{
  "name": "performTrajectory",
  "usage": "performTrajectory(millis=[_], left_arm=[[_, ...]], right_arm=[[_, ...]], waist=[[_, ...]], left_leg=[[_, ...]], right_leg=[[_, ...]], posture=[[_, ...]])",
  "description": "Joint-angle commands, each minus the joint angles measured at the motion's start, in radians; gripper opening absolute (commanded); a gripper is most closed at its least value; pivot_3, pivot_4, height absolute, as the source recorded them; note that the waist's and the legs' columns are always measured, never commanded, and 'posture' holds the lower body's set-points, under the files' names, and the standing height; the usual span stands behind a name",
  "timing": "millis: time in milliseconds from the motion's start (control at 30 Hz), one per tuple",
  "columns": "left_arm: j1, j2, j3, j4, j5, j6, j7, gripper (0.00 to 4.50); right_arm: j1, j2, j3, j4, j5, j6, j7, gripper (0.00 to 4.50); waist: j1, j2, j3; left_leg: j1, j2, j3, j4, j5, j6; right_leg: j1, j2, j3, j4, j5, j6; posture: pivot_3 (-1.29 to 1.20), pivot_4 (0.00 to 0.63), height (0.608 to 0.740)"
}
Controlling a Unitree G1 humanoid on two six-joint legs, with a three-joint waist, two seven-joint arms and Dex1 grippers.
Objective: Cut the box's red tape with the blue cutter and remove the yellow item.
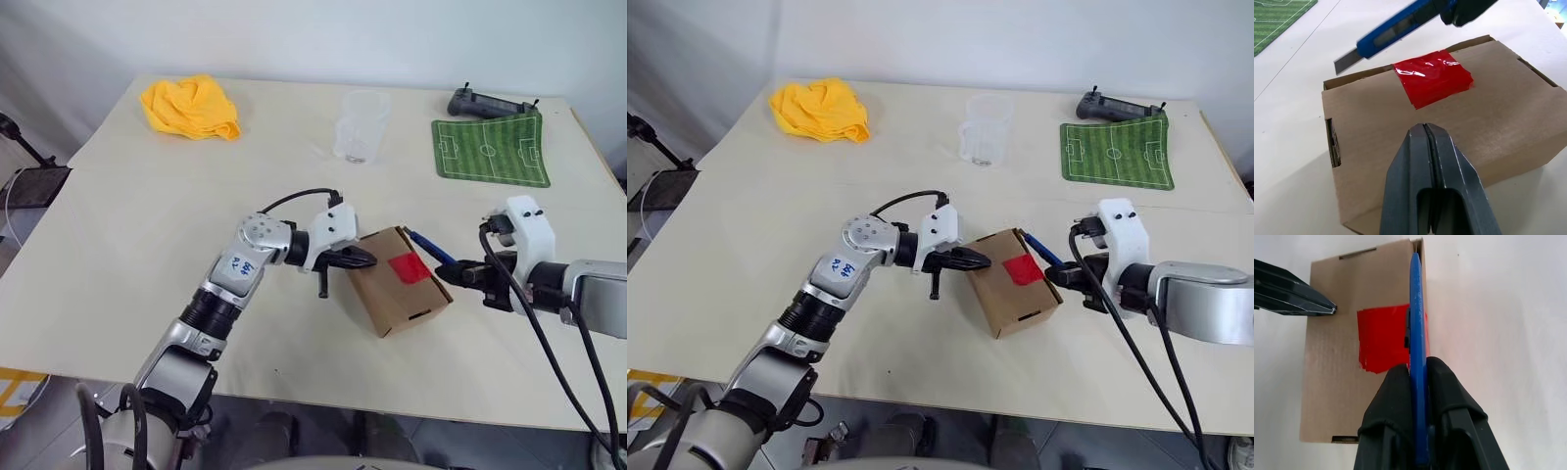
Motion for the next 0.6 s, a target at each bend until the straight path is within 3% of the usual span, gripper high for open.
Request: performTrajectory(millis=[33, 600], left_arm=[[0.014, -0.004, -0.017, -0.025, 0.000, 0.008, 0.001, 0.00], [0.010, -0.010, -0.027, -0.018, 0.006, 0.008, 0.010, 0.00]], right_arm=[[0.011, -0.020, -0.039, -0.024, 0.013, 0.000, 0.005, 0.18], [0.070, -0.114, -0.051, -0.025, 0.013, 0.025, 0.080, 0.18]], waist=[[0.000, 0.000, 0.000], [0.000, 0.000, 0.000]], left_leg=[[0.000, 0.000, 0.000, 0.000, 0.000, 0.000], [0.000, 0.000, 0.000, 0.000, 0.000, 0.000]], right_leg=[[0.000, 0.000, 0.000, 0.000, 0.000, 0.000], [0.000, 0.000, 0.000, 0.000, 0.000, 0.000]], posture=[[0.00, 0.150, 0.740], [0.00, 0.150, 0.740]])
